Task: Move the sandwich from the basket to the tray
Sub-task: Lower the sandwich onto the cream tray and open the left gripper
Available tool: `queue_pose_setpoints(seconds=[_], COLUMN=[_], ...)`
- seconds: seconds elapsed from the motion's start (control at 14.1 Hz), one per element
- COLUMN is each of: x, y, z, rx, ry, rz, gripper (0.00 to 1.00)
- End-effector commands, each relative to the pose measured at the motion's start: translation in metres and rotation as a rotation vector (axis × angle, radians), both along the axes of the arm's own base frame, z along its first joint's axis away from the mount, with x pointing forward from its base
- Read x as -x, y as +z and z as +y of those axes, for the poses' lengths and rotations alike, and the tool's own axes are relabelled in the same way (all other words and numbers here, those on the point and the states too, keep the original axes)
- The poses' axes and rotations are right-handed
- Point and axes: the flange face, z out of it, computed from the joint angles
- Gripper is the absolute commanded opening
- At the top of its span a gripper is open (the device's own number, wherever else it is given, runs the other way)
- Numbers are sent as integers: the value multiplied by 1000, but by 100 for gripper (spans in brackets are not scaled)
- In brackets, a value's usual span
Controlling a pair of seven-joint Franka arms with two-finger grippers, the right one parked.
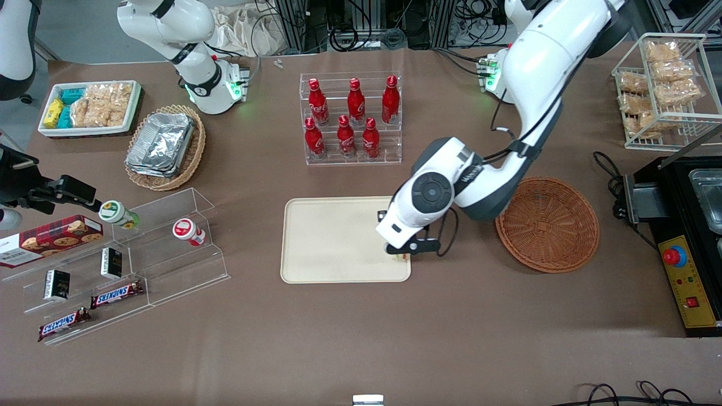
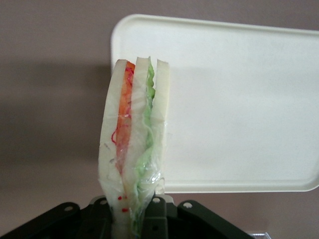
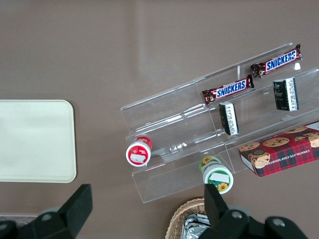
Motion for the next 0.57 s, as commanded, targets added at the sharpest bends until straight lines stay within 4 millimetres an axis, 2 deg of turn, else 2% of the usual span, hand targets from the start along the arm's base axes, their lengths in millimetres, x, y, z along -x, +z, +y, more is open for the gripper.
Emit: queue_pose_setpoints(seconds=[0.0,0.21,0.35,0.42,0.49], x=[1,7,13,12,12], y=[-28,-61,-65,-64,-66], z=[-4,-16,-22,-22,-22], rx=[-7,-17,-20,-17,-20], ry=[-11,-43,-55,-48,-47], rz=[-3,-20,-17,-14,-14], gripper=[0,0,2,40,99])
